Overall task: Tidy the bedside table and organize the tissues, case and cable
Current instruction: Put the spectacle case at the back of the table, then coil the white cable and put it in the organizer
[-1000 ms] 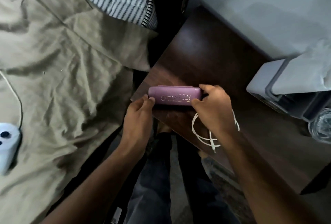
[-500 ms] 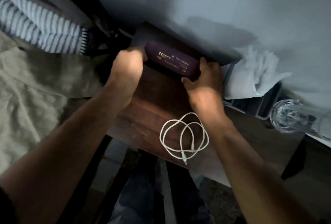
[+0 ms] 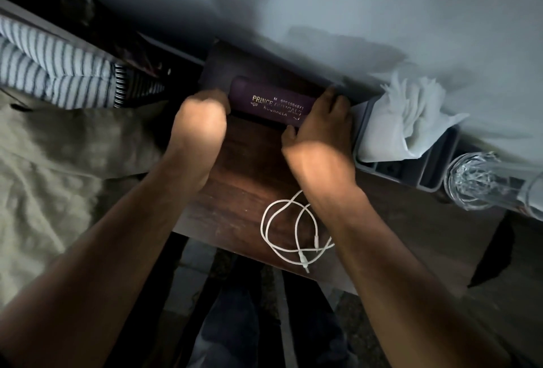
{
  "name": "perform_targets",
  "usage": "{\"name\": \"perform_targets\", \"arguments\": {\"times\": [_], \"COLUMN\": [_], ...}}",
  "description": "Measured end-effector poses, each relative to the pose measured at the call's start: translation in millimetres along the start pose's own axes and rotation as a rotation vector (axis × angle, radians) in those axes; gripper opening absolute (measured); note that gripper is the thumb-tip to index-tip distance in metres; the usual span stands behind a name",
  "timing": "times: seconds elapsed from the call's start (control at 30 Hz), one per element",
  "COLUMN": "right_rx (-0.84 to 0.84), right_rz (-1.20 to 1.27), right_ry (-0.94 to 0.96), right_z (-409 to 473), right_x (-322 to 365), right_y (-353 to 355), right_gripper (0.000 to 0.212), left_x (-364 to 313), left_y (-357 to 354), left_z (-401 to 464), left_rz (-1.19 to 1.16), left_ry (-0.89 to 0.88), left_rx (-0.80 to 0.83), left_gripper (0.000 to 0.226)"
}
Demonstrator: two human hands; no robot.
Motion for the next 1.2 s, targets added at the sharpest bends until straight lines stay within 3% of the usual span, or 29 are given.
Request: {"name": "perform_targets", "arguments": {"times": [0.1,0.23,0.33,0.43,0.67,0.77,0.9,1.2], "right_rx": [-0.148,-0.208,-0.156,0.002,0.292,0.234,0.182,0.124], "right_rz": [-0.032,0.156,0.266,0.359,0.590,0.695,0.716,0.824], "right_ry": [0.195,0.274,0.040,-0.287,-0.552,-0.523,-0.524,-0.482], "right_z": [-36.3,-80.3,-106.7,-139.2,-176.2,-161.6,-138.3,-123.0], "right_x": [4.4,-32.9,-86.3,-132.8,-149.7,-133.8,-124.1,-182.7], "right_y": [9.6,0.1,-14.6,-33.6,-103.2,-106.6,-102.0,-95.4], "right_gripper": [0.070,0.037,0.025,0.017,0.045,0.038,0.050,0.023], "left_x": [2.7,31.4,63.0,95.5,119.1,114.8,110.6,110.3], "left_y": [5.8,2.4,-7.6,-13.1,-37.3,-44.9,-55.1,-78.8], "left_z": [-20.8,-67.5,-103.9,-125.6,-136.1,-131.4,-129.2,-140.1], "left_rz": [-0.010,0.031,0.106,0.262,0.391,0.492,0.491,0.328], "left_ry": [-0.080,-0.033,0.052,0.081,0.044,0.009,0.027,0.136], "left_rx": [-0.165,-0.003,0.127,0.133,0.088,0.077,0.092,0.199], "left_gripper": [0.047,0.037,0.033,0.039,0.050,0.048,0.044,0.025]}}
Point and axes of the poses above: each hand's wrist, its own z-axis towards the middle knuckle, its own y-axis out of the back of the hand, x = y × z, the point moved 4 cm from there along z, towards the middle knuckle, and after that the axes turned 15 degrees about -z, right-handed, at the moved point
